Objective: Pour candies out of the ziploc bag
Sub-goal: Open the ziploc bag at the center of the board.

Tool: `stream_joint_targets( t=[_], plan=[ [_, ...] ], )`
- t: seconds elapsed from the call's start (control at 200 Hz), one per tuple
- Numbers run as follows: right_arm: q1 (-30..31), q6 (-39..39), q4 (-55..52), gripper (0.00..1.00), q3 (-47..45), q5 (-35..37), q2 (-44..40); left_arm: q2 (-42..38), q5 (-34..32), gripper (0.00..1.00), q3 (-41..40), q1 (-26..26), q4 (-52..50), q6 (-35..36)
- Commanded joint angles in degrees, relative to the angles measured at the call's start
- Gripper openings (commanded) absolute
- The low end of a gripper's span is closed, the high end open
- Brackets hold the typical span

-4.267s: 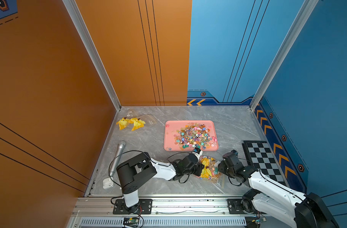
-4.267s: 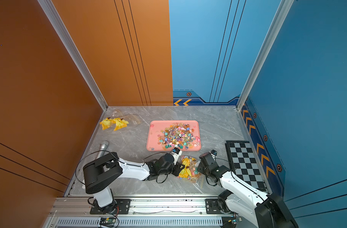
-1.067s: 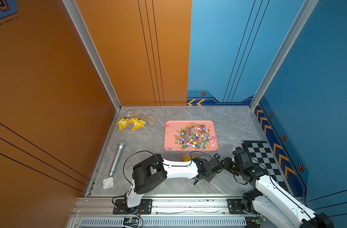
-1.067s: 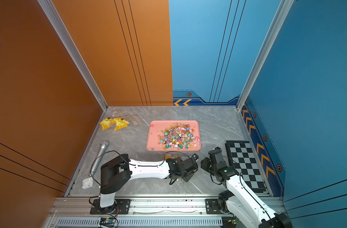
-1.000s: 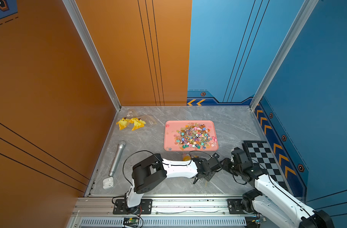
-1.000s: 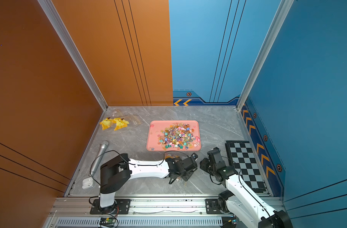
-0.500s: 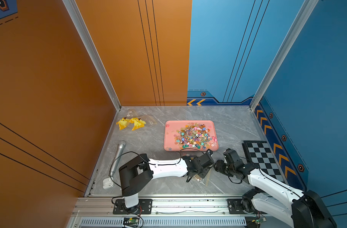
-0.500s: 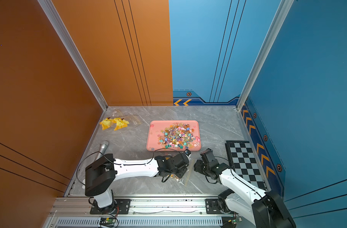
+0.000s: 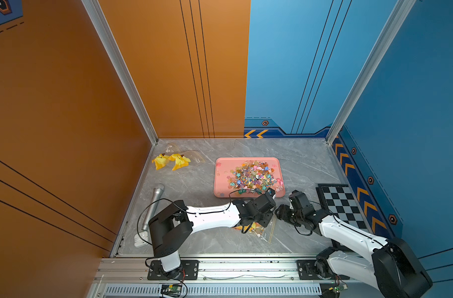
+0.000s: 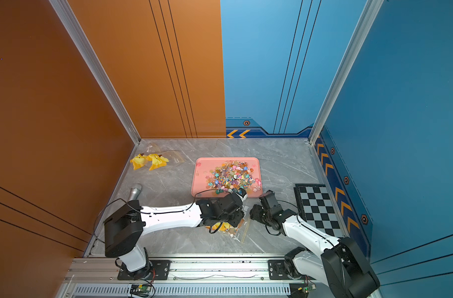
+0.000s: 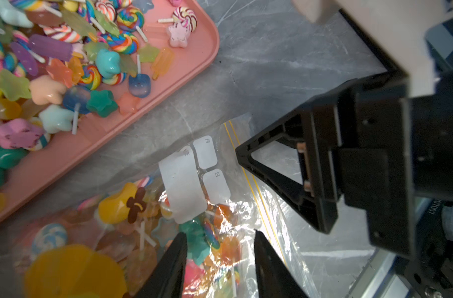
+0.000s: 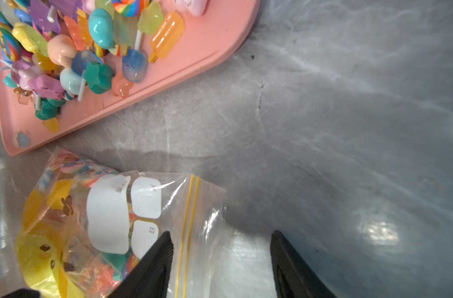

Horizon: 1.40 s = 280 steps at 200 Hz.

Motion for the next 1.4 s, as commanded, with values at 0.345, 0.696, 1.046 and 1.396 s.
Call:
stream_joint_targets(
  t=[0.345,0.696,1.046,1.396],
  plan=[
    [-3.27,-1.05,5.98,0.6,-1.18,-6.62,3.12,-3.74,-1.11,0.5,-4.01,-0.57,0.06,-1.55],
    [1.39,2.07,9.3,0.33,-0.61,-6.19,2.6,-4.28,-3.07,0.51,-4.5,-2.57,0.23,-0.8],
    [2.55,4.02,7.53,0.07,-1.6,-4.21,-2.7,-0.97,-3.1,0.58,-2.31,-4.3,-0.38,-0.64],
    [3.34,4.34,7.45,0.07,-0.97,-4.17,-2.55,-0.3,-0.64,0.63,-2.24,-4.62,4.47,-1.64]
  ],
)
